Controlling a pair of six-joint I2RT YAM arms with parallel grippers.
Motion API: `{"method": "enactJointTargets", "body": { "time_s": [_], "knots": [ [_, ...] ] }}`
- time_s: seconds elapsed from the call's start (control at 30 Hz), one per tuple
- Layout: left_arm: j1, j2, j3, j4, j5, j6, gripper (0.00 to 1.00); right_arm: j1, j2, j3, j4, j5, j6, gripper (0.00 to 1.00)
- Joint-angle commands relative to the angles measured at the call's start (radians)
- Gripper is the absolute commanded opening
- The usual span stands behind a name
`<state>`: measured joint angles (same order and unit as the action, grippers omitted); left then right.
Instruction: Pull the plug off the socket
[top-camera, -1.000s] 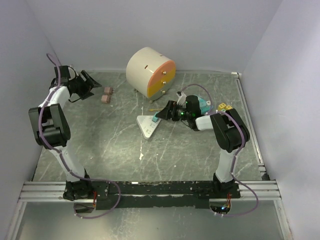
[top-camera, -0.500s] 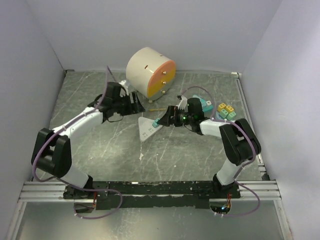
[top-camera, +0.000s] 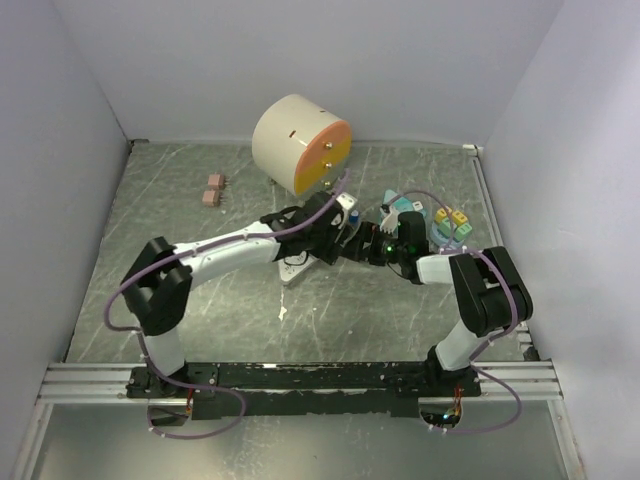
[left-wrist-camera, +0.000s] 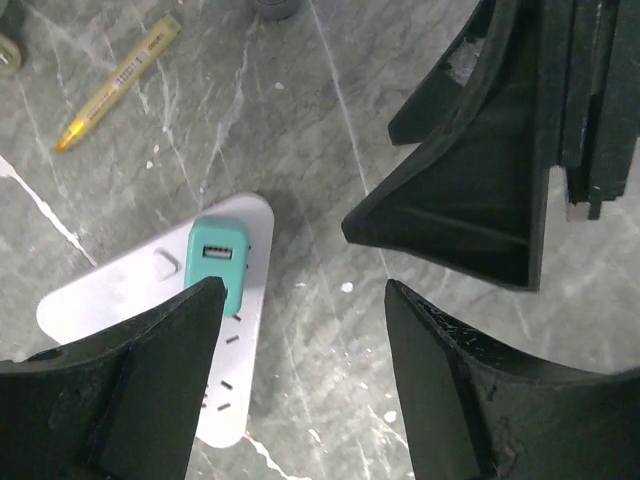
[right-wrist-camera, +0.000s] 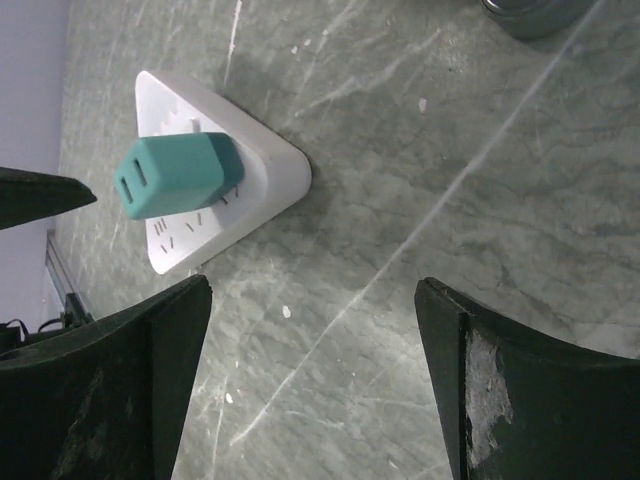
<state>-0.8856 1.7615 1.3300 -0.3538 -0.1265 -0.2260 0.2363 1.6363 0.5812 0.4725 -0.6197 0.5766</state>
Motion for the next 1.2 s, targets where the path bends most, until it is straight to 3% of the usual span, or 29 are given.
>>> {"method": "enactJointTargets", "body": {
  "time_s": [0.0,0.4,0.6,0.77,1.1,1.17],
  "knots": [
    [-0.019,0.086,0.109,-0.110,-0.176,0.137,0.75,-0.011,0.024,-0.016,0.086,0.000,0.017,0.83],
    [-0.015,0.213,0.175,-0.135,-0.208,0.102,0.69,-0.016,0.064,-0.016,0.099,0.010,0.023,0.82],
    [-0.011,0.199,0.149,-0.135,-0.209,0.071,0.75,-0.015,0.083,-0.012,0.105,0.004,0.028,0.82],
    [0.028,0.206,0.148,-0.138,-0.193,0.058,0.73,-0.015,0.109,-0.002,0.108,-0.007,0.034,0.81],
    [0.042,0.245,0.160,-0.127,-0.139,0.050,0.44,-0.012,0.155,0.013,0.124,-0.041,0.044,0.79],
    [0.042,0.235,0.159,-0.126,-0.133,0.051,0.32,-0.007,0.172,0.025,0.123,-0.062,0.047,0.78]
  ]
}}
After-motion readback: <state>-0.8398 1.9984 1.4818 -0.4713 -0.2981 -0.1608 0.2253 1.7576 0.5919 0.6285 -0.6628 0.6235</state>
